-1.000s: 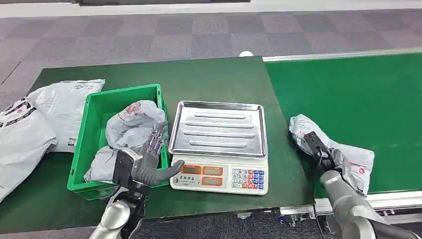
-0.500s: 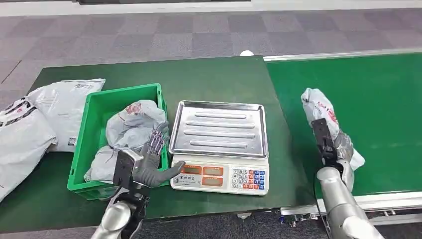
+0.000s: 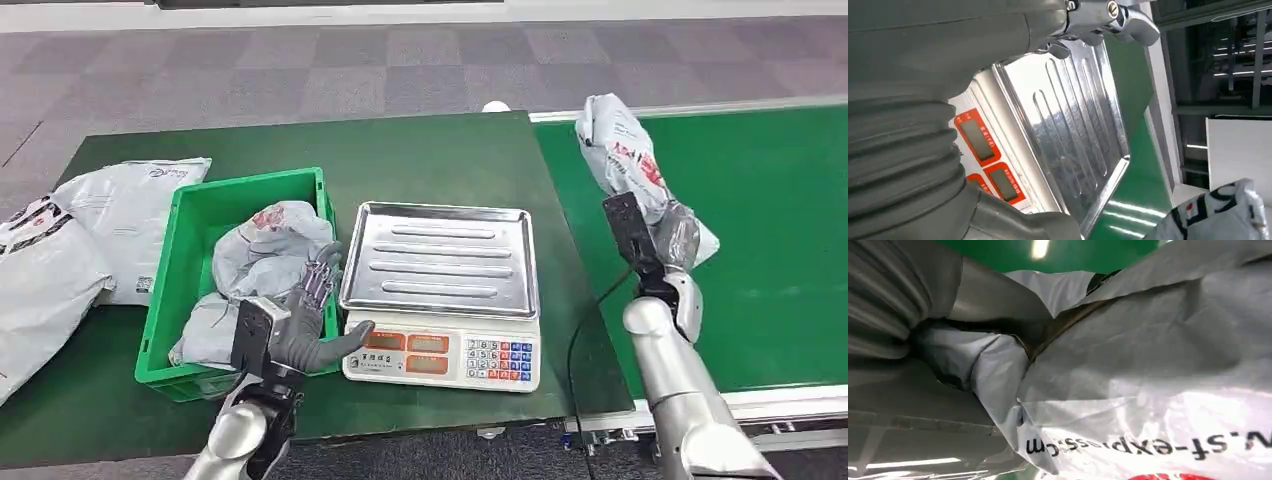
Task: Moved the parcel from conveyor to table for the left to box.
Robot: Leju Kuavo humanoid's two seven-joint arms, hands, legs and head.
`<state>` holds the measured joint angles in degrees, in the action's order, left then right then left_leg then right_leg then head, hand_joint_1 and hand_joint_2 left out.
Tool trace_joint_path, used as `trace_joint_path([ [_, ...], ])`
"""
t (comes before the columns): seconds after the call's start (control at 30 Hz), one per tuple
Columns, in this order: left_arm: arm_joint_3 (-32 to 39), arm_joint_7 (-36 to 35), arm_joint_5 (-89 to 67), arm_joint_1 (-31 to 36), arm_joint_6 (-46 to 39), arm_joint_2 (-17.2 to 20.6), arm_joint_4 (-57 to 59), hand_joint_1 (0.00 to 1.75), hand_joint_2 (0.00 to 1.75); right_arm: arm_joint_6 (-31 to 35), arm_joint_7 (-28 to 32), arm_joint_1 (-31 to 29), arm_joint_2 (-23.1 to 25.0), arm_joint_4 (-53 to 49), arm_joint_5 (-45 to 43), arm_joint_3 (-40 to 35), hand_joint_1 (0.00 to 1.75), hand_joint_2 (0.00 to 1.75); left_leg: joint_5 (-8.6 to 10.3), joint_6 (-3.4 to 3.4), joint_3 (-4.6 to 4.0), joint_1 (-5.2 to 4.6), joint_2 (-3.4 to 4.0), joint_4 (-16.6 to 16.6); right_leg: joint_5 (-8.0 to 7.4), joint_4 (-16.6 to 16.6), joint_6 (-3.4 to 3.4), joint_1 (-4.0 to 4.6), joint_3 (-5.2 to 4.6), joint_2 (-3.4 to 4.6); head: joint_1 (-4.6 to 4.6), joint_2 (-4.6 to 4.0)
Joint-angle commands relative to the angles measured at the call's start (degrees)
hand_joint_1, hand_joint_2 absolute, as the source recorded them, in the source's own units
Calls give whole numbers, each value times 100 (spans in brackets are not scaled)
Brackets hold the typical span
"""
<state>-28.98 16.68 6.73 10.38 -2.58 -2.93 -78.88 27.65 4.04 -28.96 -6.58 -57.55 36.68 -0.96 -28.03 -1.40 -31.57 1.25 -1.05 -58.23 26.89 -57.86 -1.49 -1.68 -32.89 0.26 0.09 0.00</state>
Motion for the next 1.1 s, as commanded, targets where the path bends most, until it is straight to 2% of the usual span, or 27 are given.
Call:
trace_joint_path([
  [0.03, -36, -10, 20, 202, 2, 53, 294, 0, 175, -9, -12, -345, -64, 190, -42, -392, 175, 175, 1, 8, -1, 0, 9, 3, -4, 5, 10, 3, -1, 1, 0, -2],
  [0.73, -24, 4, 27, 189, -4, 40, 282, 0, 175, -35, 9, -416, -57, 216, -46, -487, 175, 175, 2, 10, -2, 0, 12, 5, -5, 7, 12, 4, -2, 3, 0, 0],
  [0.8, -21, 44, 49, 207, -10, 19, 317, 0, 175, -206, -34, -729, -103, 499, 68, -944, 175, 175, 2, 10, -3, -2, 19, 4, -7, 5, 11, 1, -6, 10, 0, -2],
  [0.97, 8, 94, 73, 273, 12, -64, 420, 0, 175, -542, -269, -1489, 152, 1138, 485, -2077, 175, 175, 1, 11, -6, -2, 57, 3, -18, 1, 15, 2, -22, 46, 2, 0],
  [1.1, 14, 148, 79, 258, 18, -68, 464, 0, 175, -788, -220, -1578, 203, 1139, 404, -2900, 175, 175, 9, 6, 0, -1, 47, 12, -17, 6, 18, 3, -14, 36, 0, 0],
])
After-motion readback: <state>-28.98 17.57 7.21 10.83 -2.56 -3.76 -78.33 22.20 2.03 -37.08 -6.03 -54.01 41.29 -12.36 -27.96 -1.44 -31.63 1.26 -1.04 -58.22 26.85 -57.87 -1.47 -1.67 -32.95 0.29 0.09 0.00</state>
